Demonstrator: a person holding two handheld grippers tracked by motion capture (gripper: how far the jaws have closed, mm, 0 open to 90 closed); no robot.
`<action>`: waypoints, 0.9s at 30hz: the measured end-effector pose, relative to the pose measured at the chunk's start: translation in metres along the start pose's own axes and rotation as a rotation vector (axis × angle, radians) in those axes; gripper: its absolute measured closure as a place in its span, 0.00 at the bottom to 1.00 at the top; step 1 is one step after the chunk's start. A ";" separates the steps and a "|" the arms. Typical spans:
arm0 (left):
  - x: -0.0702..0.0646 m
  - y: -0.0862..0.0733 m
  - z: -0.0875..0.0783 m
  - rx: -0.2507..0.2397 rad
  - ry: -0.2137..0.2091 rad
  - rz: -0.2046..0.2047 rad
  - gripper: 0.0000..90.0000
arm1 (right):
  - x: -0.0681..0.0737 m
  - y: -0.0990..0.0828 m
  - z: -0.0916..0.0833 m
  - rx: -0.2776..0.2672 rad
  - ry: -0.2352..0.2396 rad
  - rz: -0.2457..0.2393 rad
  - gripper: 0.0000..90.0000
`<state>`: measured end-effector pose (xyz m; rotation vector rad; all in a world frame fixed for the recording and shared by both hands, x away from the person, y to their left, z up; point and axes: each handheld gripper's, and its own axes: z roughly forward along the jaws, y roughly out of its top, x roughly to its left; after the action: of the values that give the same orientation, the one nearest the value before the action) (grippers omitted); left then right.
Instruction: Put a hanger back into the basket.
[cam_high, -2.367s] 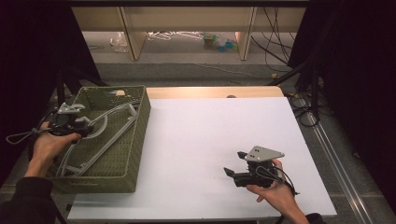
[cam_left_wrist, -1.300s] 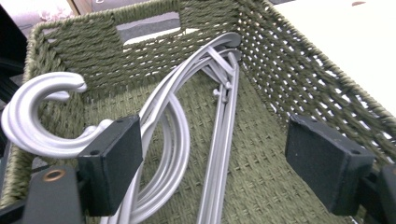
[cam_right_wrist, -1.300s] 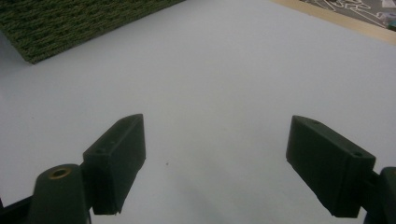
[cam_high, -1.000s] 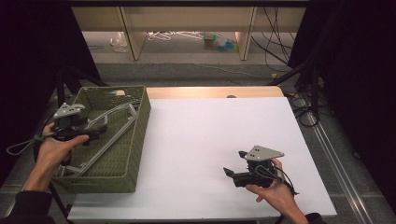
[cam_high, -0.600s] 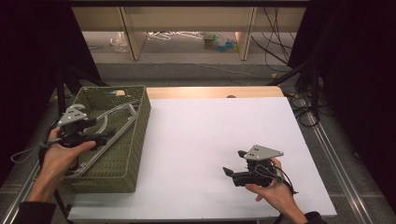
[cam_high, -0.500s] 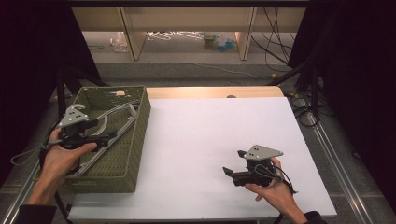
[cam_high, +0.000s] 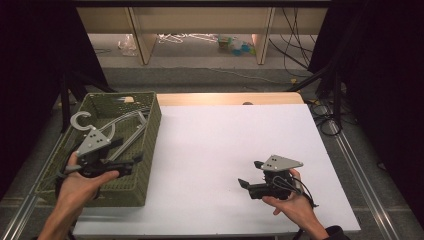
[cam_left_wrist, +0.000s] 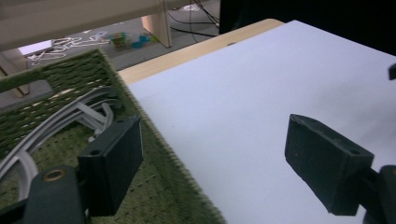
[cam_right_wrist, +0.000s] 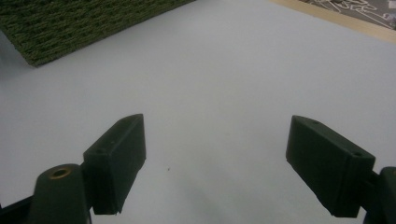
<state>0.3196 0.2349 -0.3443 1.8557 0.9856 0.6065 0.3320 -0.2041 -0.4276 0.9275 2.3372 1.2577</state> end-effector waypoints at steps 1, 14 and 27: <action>-0.004 0.001 -0.001 -0.004 -0.004 0.016 0.21 | 0.000 0.000 0.000 0.000 -0.002 0.001 0.23; -0.061 -0.022 0.024 -0.043 -0.148 0.007 0.22 | 0.002 -0.003 -0.005 0.000 -0.010 0.000 0.23; -0.086 -0.065 0.048 -0.080 -0.179 0.029 0.21 | 0.008 -0.005 -0.008 -0.013 0.007 0.008 0.23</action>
<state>0.2820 0.1564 -0.4243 1.8214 0.8065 0.4807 0.3198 -0.2057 -0.4269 0.9307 2.3299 1.2803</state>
